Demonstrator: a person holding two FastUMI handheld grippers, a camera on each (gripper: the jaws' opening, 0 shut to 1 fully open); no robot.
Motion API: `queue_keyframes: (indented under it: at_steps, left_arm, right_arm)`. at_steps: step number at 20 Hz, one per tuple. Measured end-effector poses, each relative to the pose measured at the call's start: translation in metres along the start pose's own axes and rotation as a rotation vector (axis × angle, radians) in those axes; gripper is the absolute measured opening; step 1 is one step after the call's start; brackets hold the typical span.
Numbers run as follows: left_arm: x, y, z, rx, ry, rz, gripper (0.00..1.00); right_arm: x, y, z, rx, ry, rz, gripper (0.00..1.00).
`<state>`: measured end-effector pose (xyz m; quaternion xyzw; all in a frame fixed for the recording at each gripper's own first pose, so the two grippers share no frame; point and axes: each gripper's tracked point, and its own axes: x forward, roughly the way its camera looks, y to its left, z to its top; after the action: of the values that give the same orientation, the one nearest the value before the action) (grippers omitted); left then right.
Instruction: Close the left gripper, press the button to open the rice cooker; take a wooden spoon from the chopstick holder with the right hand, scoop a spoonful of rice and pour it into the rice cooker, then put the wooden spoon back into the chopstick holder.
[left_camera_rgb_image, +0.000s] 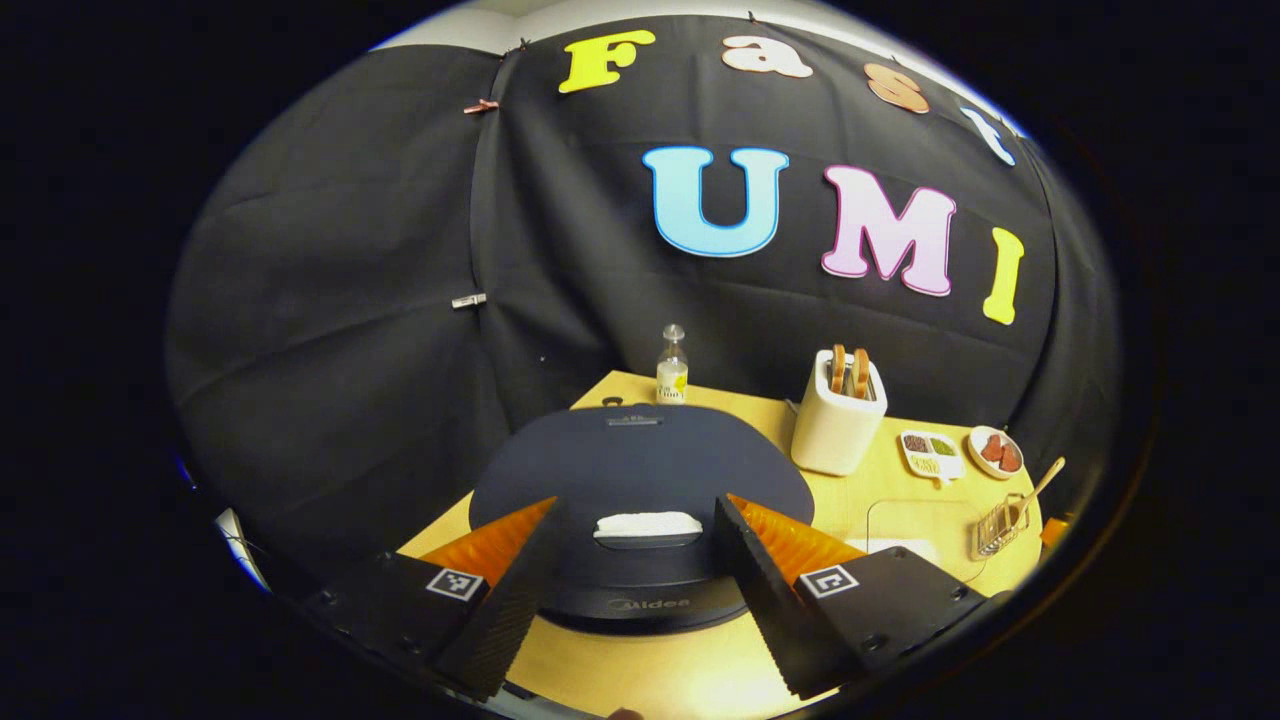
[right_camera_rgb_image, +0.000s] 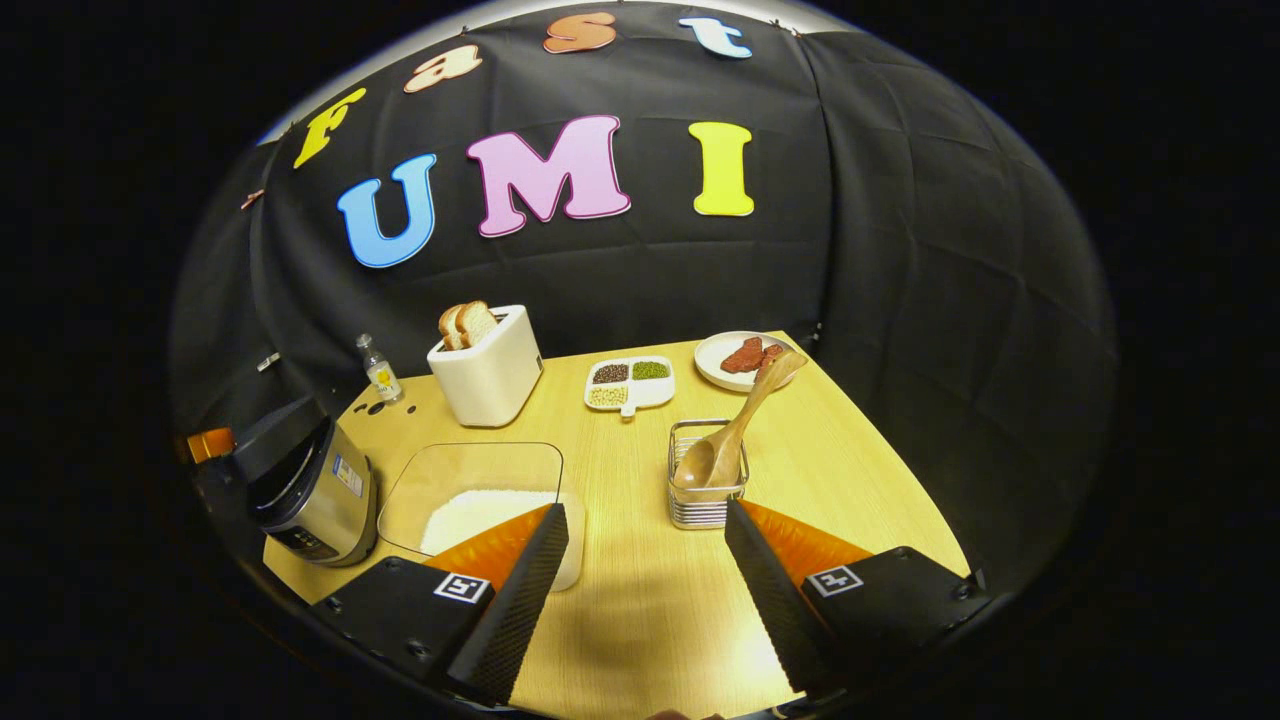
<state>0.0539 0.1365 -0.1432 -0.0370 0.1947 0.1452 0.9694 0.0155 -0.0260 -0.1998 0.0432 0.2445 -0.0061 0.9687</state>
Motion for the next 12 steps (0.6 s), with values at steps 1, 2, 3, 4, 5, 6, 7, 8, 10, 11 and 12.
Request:
queue_keyframes:
  at_steps: [1, 2, 3, 4, 5, 6, 7, 8, 10, 11, 12]
  left_arm:
    - [0.001, 0.000, -0.004, 0.008, -0.007, 0.000, 0.99]
    - [0.002, 0.000, -0.010, 0.014, -0.009, 0.001, 0.99]
    - [0.004, 0.000, -0.016, 0.015, -0.008, 0.002, 0.99]
    - [0.007, -0.001, -0.024, 0.015, 0.008, 0.003, 0.99]
    - [0.010, -0.001, -0.033, 0.018, 0.026, 0.003, 0.99]
    - [0.008, -0.001, -0.037, 0.026, 0.021, 0.007, 0.99]
    - [0.010, -0.001, -0.034, 0.034, 0.001, 0.007, 1.00]
    - [0.009, -0.002, -0.035, 0.033, 0.001, 0.009, 0.99]
    - [0.010, -0.001, -0.036, 0.018, -0.023, 0.006, 1.00]
    - [0.010, -0.002, -0.036, 0.026, -0.030, 0.006, 1.00]
    - [0.013, -0.003, -0.039, 0.033, -0.035, 0.004, 1.00]
  right_arm:
    - [0.000, -0.001, -0.002, -0.001, 0.006, 0.002, 0.99]
    - [0.000, -0.001, -0.005, -0.004, 0.015, 0.003, 0.99]
    - [0.000, -0.001, -0.007, -0.007, 0.021, 0.004, 0.99]
    - [0.001, -0.001, -0.008, -0.009, 0.024, 0.006, 0.99]
    - [0.001, 0.000, -0.008, -0.011, 0.026, 0.009, 0.99]
    - [0.001, 0.001, -0.008, -0.013, 0.026, 0.013, 0.99]
    - [0.001, 0.002, -0.009, -0.017, 0.027, 0.016, 0.99]
    - [0.001, 0.001, -0.008, -0.021, 0.023, 0.013, 0.99]
    - [0.000, 0.004, -0.007, -0.026, 0.014, 0.018, 0.99]
    - [0.000, 0.006, -0.009, -0.029, 0.018, 0.025, 0.99]
    - [-0.001, 0.008, -0.011, -0.032, 0.022, 0.032, 0.99]
